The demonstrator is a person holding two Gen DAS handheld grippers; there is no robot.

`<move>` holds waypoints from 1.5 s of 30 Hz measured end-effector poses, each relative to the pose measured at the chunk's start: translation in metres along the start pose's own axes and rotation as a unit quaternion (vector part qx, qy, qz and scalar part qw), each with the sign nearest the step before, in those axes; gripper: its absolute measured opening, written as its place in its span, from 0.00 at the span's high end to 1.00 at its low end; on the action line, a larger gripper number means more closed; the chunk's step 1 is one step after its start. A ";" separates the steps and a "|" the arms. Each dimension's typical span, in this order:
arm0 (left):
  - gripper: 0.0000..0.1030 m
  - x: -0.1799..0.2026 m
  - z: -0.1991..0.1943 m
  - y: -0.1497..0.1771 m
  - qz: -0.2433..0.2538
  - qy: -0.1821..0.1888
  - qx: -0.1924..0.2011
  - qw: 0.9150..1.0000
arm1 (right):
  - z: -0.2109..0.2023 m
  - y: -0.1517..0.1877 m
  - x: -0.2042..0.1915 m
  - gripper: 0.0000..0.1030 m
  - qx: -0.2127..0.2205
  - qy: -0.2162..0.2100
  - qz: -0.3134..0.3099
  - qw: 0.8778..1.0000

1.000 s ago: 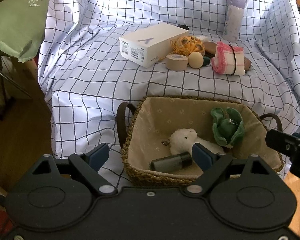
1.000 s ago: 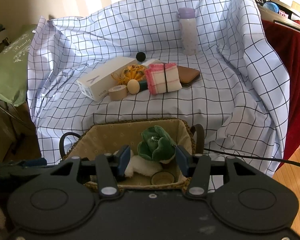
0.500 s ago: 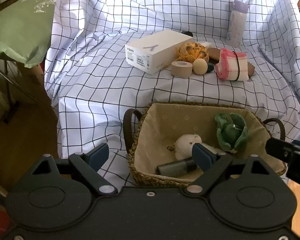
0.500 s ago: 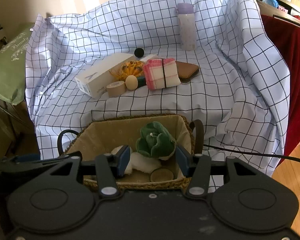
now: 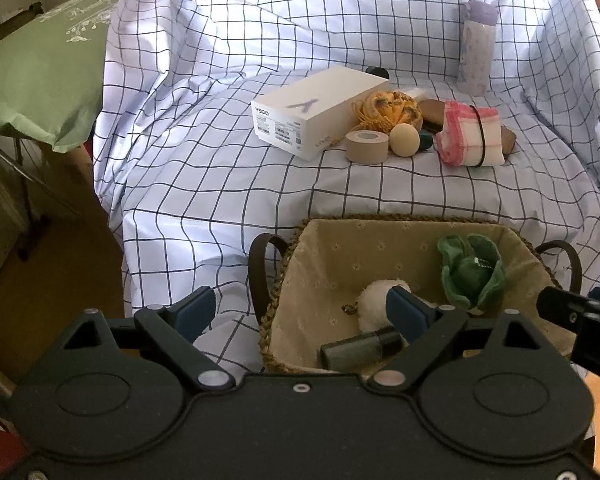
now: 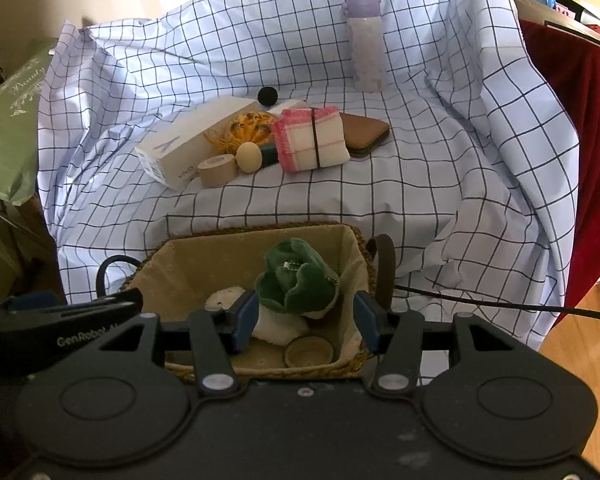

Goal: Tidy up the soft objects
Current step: 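Lift both tools and move toward the beige tape roll and pink-white cloth, then grasp the pink-white folded cloth with the right tool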

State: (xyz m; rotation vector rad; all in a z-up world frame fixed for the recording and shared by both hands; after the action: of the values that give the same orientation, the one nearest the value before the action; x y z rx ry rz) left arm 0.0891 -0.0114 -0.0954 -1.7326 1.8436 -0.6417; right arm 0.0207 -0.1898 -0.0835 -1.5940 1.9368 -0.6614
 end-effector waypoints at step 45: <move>0.13 0.009 0.111 -0.103 0.007 0.007 -0.053 0.999 | 0.149 -0.144 -0.008 0.25 -0.026 0.035 -0.043 0.998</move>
State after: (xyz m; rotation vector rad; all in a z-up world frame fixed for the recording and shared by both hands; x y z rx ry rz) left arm 0.2396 -0.0254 -0.1112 -1.7846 1.9286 -0.5615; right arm 0.2266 -0.2126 -0.0946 -1.7155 1.9588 -0.7149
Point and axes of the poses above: each gripper's, at about its wrist camera, not at the fingertips, and z roughly the way its jaws point, x to its right, y to its underside, the point moved 9 cm from there along z, roughly the way its jaws point, and after that the axes turned 3 degrees about -z, right-handed, at the moved point
